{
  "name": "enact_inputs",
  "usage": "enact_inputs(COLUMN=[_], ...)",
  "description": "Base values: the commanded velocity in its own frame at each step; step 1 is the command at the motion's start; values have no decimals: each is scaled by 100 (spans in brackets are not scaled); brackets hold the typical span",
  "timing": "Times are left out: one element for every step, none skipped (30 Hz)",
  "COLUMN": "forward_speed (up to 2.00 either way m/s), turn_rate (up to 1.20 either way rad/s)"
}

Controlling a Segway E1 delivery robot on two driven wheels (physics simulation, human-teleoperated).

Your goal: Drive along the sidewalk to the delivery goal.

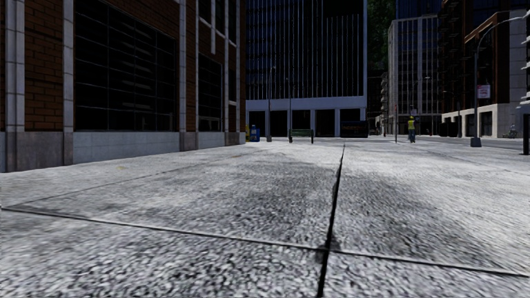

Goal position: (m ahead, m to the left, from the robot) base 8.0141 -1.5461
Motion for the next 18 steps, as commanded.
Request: enact_inputs(forward_speed=[200, 200, 200, 200, 200, 200, 200, 200, 200, 200, 200, 200, 200, 200, 200, 200, 200, 200], turn_rate=[-7, -17, -17, -32, -46, -53, -53, -54, -55, -55, -55, -55, -5, 0, 0, 0, 0, 0])
